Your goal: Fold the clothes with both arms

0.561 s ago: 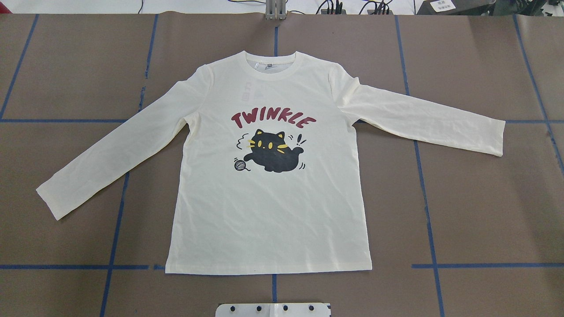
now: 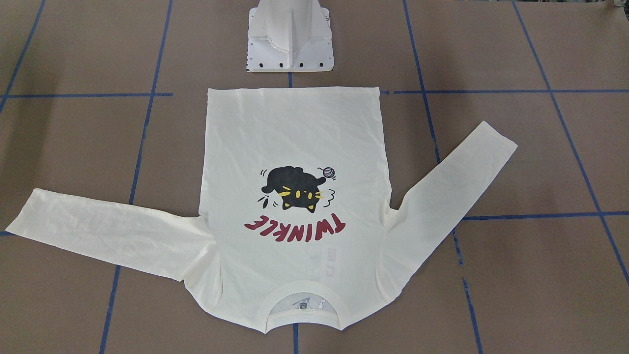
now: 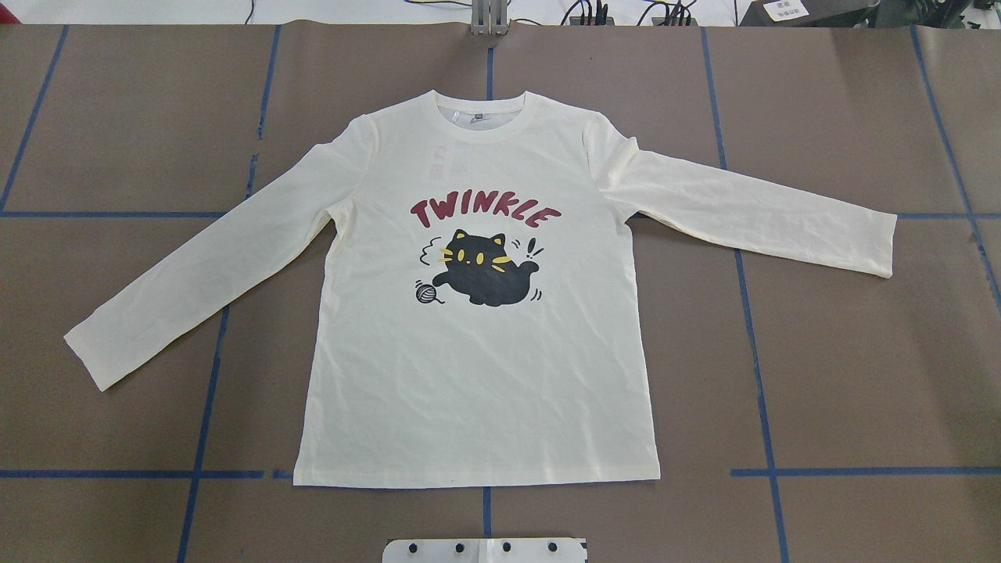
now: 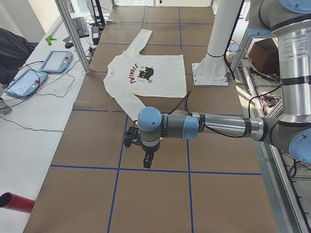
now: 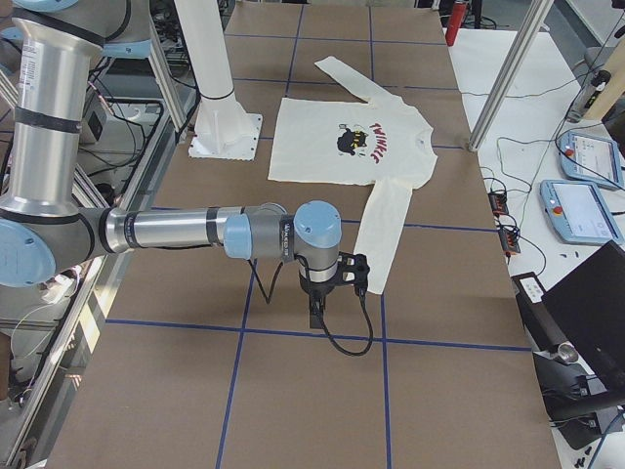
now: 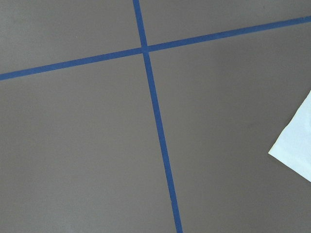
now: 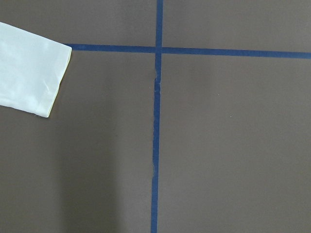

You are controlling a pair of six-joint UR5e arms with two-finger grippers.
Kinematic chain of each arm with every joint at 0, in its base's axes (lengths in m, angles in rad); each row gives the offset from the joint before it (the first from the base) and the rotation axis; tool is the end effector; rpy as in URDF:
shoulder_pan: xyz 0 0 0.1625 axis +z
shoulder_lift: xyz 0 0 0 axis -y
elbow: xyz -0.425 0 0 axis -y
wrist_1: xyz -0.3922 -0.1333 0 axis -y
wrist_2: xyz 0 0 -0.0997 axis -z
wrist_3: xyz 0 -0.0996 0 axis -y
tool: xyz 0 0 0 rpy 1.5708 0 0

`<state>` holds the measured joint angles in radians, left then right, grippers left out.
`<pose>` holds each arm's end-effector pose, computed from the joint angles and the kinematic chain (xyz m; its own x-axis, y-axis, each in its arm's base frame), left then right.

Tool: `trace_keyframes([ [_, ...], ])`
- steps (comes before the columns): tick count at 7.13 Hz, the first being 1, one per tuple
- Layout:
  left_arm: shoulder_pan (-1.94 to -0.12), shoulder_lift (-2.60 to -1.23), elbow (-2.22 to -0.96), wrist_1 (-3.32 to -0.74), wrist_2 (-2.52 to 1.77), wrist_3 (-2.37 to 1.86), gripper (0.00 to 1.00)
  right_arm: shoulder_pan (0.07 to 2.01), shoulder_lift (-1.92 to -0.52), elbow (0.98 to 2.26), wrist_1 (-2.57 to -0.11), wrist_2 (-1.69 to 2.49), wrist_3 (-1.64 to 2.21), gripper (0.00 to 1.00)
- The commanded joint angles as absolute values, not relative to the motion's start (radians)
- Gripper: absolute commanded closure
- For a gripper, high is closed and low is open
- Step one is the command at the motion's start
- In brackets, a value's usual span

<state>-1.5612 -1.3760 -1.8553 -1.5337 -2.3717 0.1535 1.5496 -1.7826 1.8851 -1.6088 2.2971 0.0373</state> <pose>-0.0578 -0.4121 0.6083 0.6860 0.1966 -0.7005 -0.1158 0.9800 0.1616 0.0586 -0.4064 0.6058 0.7468 -0.0214 0.6647 -0.0067 0.9992 0.0397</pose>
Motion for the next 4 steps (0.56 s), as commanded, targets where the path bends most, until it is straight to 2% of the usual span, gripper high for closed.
trace_keyframes([
  [1,-1.562,-1.390,-1.876,-1.590,-2.384,0.143,0.00,1.536,-1.746,1.904,-1.478,2.333,0.051,0.00],
  [2,-1.562,-1.438,-1.873,-1.617,-2.373,0.111,0.00,1.536,-1.732,1.893,-1.357,2.323,0.049,0.00],
  [4,-1.571,-1.552,-1.878,-1.705,-2.376,-0.052,0.00,1.537,-1.710,1.864,-1.315,2.339,0.076,0.00],
])
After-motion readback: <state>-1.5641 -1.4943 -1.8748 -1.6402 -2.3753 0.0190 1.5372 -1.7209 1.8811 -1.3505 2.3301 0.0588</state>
